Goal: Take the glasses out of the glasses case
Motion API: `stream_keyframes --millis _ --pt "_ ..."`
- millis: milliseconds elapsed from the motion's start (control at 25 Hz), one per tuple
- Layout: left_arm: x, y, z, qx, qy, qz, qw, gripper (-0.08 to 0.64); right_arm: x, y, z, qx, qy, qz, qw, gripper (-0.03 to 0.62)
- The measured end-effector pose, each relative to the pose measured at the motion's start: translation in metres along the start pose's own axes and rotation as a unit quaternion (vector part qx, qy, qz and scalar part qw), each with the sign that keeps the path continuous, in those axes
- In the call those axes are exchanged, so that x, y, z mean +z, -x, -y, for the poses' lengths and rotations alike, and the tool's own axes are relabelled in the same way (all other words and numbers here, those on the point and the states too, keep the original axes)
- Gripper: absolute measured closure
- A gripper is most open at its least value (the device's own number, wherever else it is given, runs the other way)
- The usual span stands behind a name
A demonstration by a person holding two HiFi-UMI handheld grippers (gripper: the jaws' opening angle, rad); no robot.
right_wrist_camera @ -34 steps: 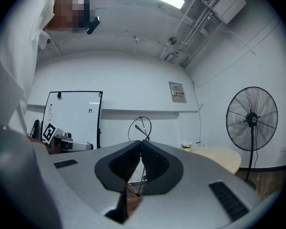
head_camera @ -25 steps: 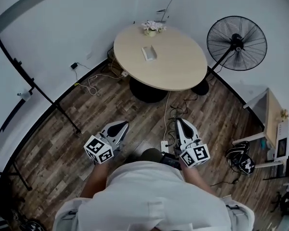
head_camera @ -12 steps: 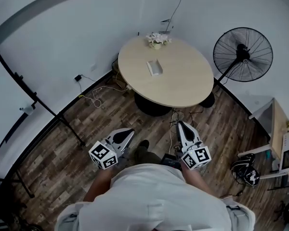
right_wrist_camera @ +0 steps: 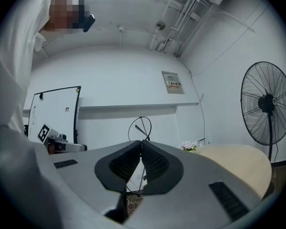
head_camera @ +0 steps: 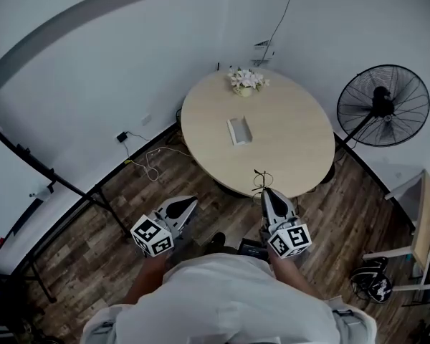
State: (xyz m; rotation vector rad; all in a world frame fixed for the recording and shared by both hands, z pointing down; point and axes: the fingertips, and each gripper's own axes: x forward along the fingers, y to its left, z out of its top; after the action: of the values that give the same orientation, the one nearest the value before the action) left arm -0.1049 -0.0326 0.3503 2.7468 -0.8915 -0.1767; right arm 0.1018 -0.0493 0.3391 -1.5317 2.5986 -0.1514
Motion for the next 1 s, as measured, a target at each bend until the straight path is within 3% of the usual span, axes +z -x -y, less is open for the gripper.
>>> stream_keyframes --millis 280,600,840,1000 --pt "0.027 -0.096 -0.071 0.002 -0.007 -0.004 1.0000 0.548 0.012 -0.083 0.085 0.001 -0.002 0.003 1.000 0.563" --pt "0.036 -0.177 -0.119 0.012 -0.031 -0.015 0.9993 0.548 0.011 -0.125 0.157 -0.016 -0.010 0.010 1.000 0.563" --pt "0.046 -0.227 -0.163 0.009 -0.027 -0.019 0.9994 0.548 -0.003 -0.176 0.188 -0.014 -0.017 -0.008 1.000 0.563" --pt "0.045 -0.264 -0.207 -0.024 -0.024 -0.027 0.9990 0.548 -0.011 -0.214 0.205 -0.035 -0.016 -0.015 0.999 0.563"
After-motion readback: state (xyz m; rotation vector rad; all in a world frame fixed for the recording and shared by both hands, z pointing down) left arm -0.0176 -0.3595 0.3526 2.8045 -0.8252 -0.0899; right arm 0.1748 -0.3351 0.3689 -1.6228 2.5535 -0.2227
